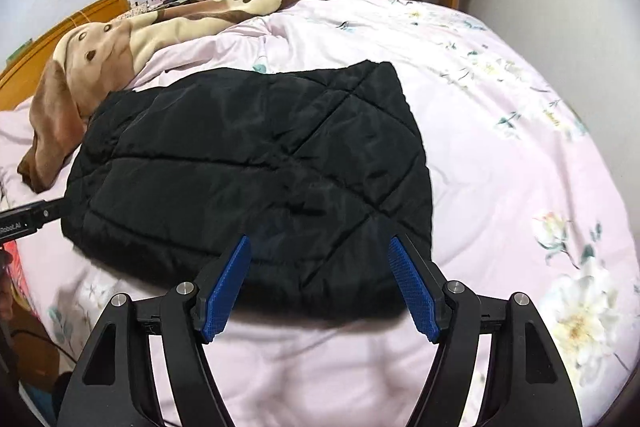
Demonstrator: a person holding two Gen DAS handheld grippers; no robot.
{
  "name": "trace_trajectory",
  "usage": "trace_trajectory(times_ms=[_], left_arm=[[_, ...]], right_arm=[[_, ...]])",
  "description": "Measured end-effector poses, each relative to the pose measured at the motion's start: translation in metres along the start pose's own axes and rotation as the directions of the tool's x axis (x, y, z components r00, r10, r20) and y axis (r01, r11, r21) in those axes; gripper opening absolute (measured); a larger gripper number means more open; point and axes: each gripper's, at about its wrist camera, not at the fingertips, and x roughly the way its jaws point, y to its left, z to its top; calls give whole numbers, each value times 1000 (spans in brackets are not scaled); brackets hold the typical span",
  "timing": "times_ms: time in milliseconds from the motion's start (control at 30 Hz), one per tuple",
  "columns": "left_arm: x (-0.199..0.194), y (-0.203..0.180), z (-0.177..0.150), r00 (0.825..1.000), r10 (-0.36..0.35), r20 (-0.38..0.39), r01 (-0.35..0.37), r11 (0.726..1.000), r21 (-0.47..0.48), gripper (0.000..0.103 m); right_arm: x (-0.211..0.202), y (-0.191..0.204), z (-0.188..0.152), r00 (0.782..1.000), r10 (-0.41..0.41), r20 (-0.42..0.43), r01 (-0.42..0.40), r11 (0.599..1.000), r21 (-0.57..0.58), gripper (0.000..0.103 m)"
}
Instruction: Fold large clothes
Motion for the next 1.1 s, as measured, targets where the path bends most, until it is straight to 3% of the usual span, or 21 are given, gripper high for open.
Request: trace_trajectory(times_ms=[133,300,500,600,833,1100], left_arm=[[-28,-18,-21,992,111,59,-115,991,61,84],[-67,-36,-50,983,152,102,-161,984,77,86],[-100,-54,-77,986,114,125,-122,991,59,88],[-117,-64,-86,982,101,161,-112,992,62,88],[-139,-76,-98,977,34,211,-43,998,40,89],[-144,-84,-104,969,58,239,-73,996,53,89]], right_arm=[[-27,1,-11,1000,-15,11,14,999,35,72],[-65,6,-26,998,-37,46,36,999,35,72],[-105,12,-40,995,-31,99,28,999,30,72],[-118,15,-50,990,-66,121,65,998,18,72],[-133,17,-58,984,-77,158,75,997,18,72],[-133,23,-62,985,-75,156,72,997,22,72]])
